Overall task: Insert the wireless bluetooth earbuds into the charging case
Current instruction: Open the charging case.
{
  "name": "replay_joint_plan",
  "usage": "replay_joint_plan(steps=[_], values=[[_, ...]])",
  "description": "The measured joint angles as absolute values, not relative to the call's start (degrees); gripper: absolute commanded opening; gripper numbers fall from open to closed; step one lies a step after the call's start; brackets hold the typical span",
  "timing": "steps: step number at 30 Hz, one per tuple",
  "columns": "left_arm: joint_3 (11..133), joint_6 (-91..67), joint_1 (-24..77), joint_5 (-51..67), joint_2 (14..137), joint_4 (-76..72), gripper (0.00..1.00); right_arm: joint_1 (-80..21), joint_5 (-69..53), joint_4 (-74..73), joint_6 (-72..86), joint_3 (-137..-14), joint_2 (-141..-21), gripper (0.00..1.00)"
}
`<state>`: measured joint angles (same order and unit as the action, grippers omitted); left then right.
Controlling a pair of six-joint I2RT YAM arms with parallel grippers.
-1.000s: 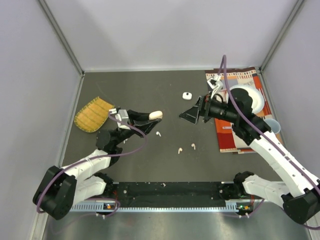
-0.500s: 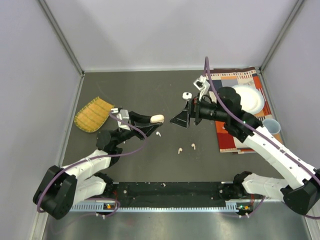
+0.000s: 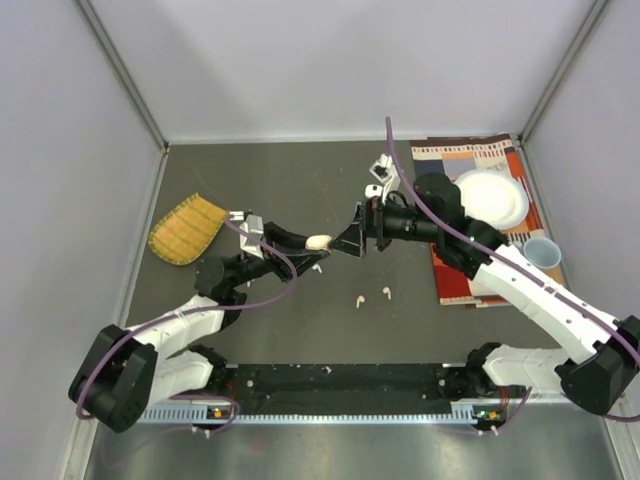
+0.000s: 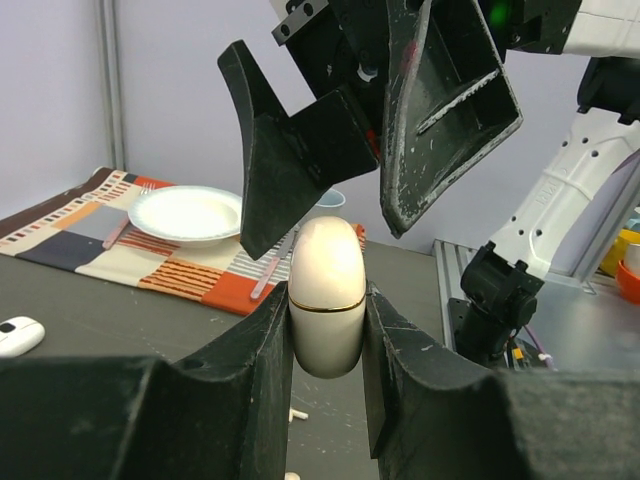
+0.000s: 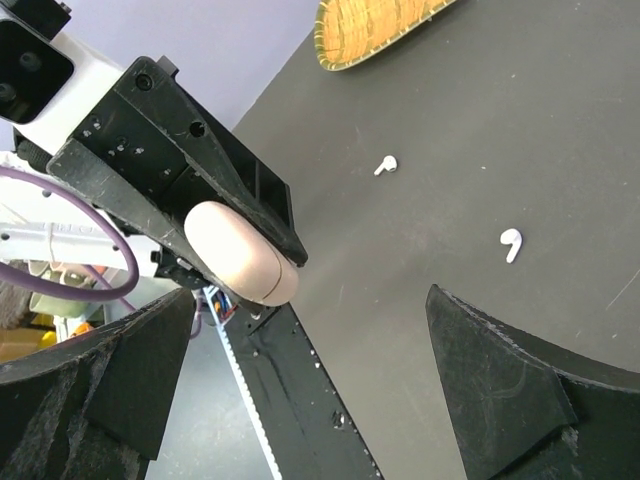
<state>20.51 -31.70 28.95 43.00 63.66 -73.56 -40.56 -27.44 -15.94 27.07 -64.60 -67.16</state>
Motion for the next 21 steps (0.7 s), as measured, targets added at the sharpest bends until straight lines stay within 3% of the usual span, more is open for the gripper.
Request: replay_joint_plan(steps=[21], values=[[21.8, -30.6, 30.2, 44.7, 64.0, -72.8, 0.00, -41.3, -27.6, -16.3, 27.1, -64.9, -69.2, 0.99]])
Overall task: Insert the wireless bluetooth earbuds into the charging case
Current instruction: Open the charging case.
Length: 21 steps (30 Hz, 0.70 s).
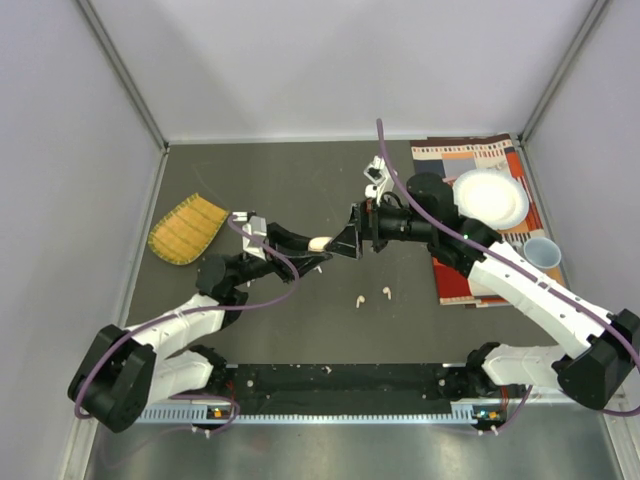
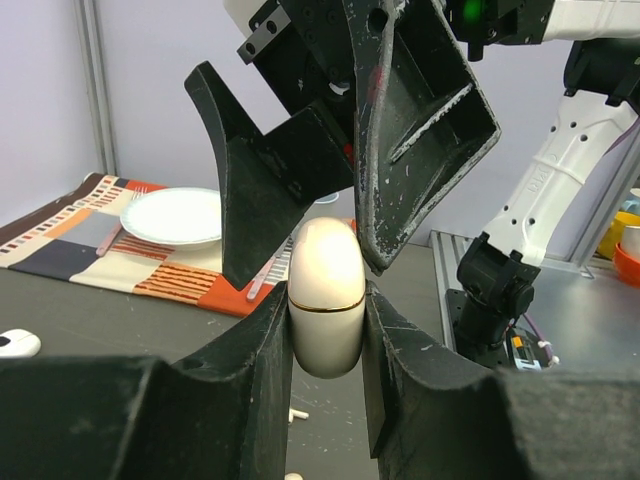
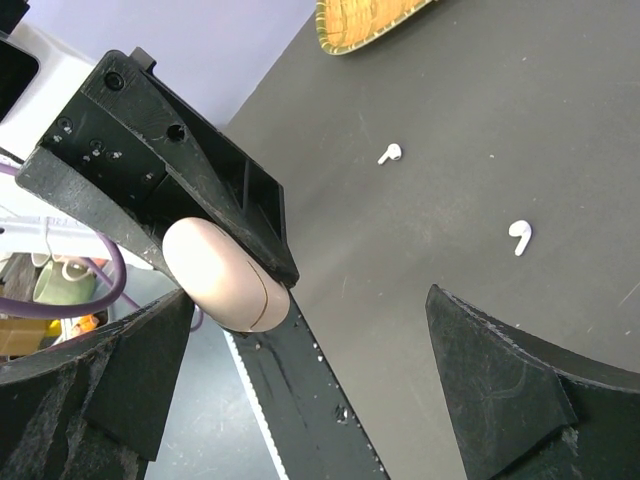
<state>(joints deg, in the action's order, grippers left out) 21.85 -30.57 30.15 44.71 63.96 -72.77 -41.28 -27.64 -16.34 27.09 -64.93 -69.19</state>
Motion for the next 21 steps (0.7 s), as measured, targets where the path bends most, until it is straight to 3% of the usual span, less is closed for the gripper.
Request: replay_joint_plan(steps=[21], values=[[23.3, -22.5, 30.7, 50.2, 55.7, -59.9, 0.00, -41.8, -26.7, -15.2, 31.4, -66.5, -69.5, 0.99]])
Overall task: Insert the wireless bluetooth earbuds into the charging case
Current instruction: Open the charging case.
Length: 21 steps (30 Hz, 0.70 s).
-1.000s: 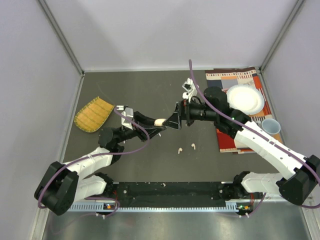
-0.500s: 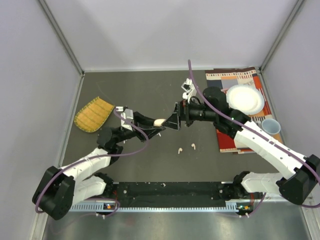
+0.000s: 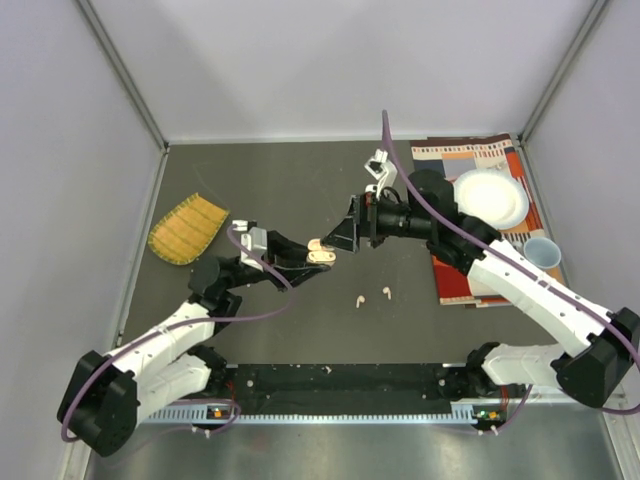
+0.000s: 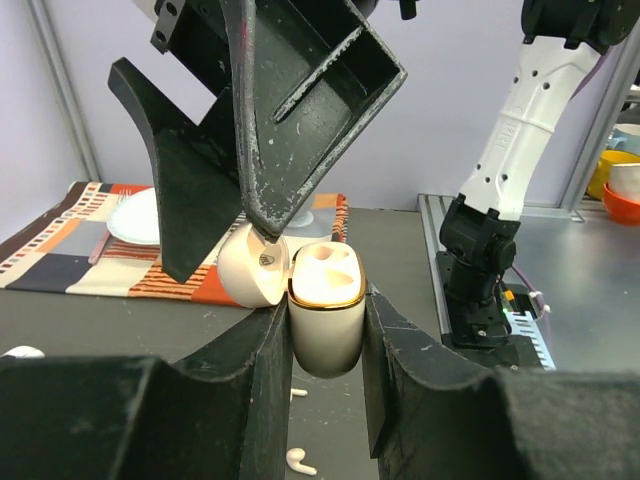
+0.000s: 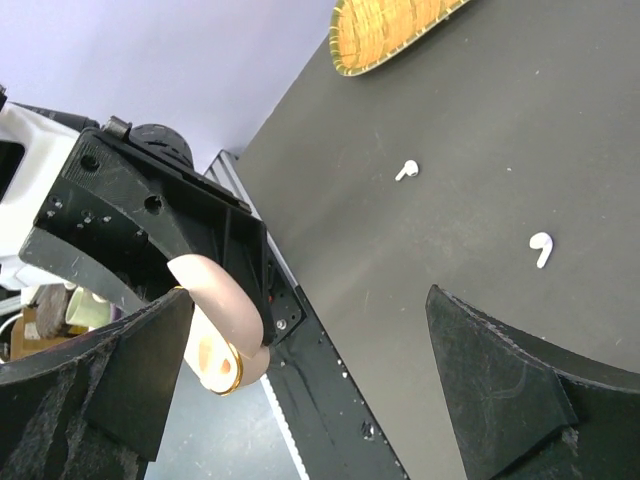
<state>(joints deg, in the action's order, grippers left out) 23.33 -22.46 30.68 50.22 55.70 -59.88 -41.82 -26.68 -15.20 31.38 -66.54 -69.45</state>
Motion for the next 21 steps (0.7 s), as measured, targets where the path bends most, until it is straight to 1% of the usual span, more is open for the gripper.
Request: replay_joint_plan(steps=[12, 17, 21], values=[[23.0, -20.3, 30.9, 47.3, 53.6, -58.3, 0.00, -40.5, -26.2, -13.9, 33.3, -66.5, -68.9, 0.99], [22.3, -19.3, 31.0, 45.6, 53.3, -58.3, 0.00, -39.9, -24.6, -12.1, 33.2, -66.5, -65.0, 0.99], [21.1, -19.0, 31.1, 43.9, 53.1, -58.3, 0.00, -38.7, -20.8, -12.0, 33.1, -66.3, -60.8, 0.99]])
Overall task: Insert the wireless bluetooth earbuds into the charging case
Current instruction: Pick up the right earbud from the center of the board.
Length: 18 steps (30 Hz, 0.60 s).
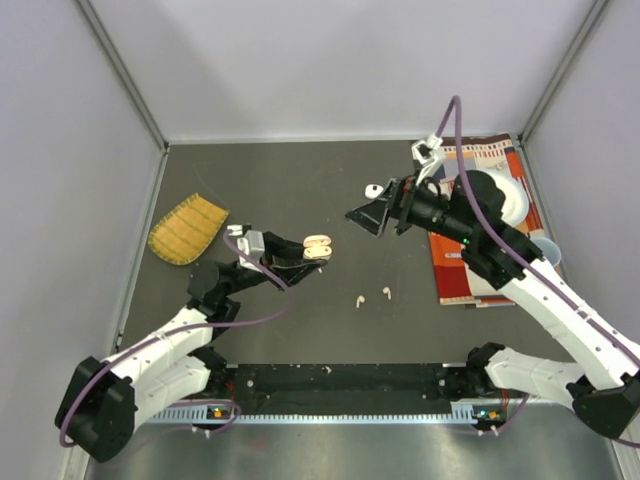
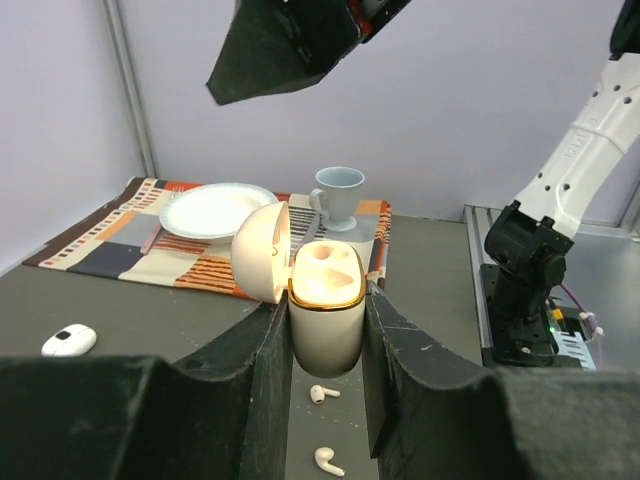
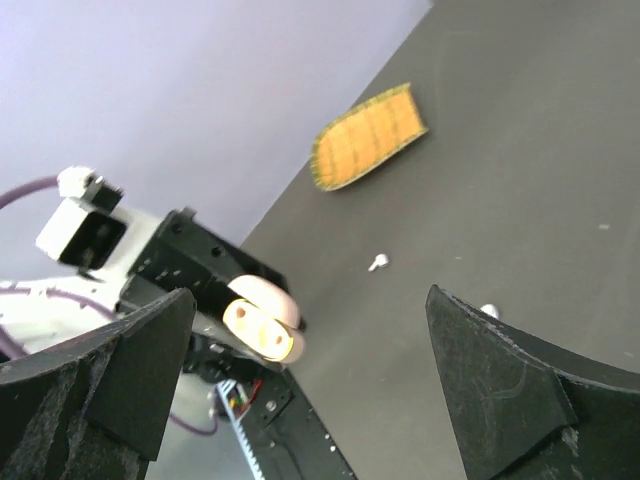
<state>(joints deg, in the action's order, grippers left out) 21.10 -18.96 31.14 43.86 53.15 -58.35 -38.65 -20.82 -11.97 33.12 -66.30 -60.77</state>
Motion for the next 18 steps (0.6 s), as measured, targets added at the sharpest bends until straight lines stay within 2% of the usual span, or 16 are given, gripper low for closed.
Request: replay_joint_plan(steps=[5, 13, 18], values=[[19.4, -18.5, 31.2, 40.4, 51.0, -58.8, 0.00, -35.1, -14.3, -14.7, 32.7, -64.4, -58.3, 0.99], [17.6, -18.5, 31.2, 34.6, 48.0, -63.4, 0.00, -34.4, -1.4, -25.2, 31.2, -60.6, -61.5, 0.99], [17.5, -18.7, 31.2, 31.7, 47.2, -64.1, 0.00, -34.0, 1.0, -29.1, 30.7, -56.2, -61.6, 0.95]])
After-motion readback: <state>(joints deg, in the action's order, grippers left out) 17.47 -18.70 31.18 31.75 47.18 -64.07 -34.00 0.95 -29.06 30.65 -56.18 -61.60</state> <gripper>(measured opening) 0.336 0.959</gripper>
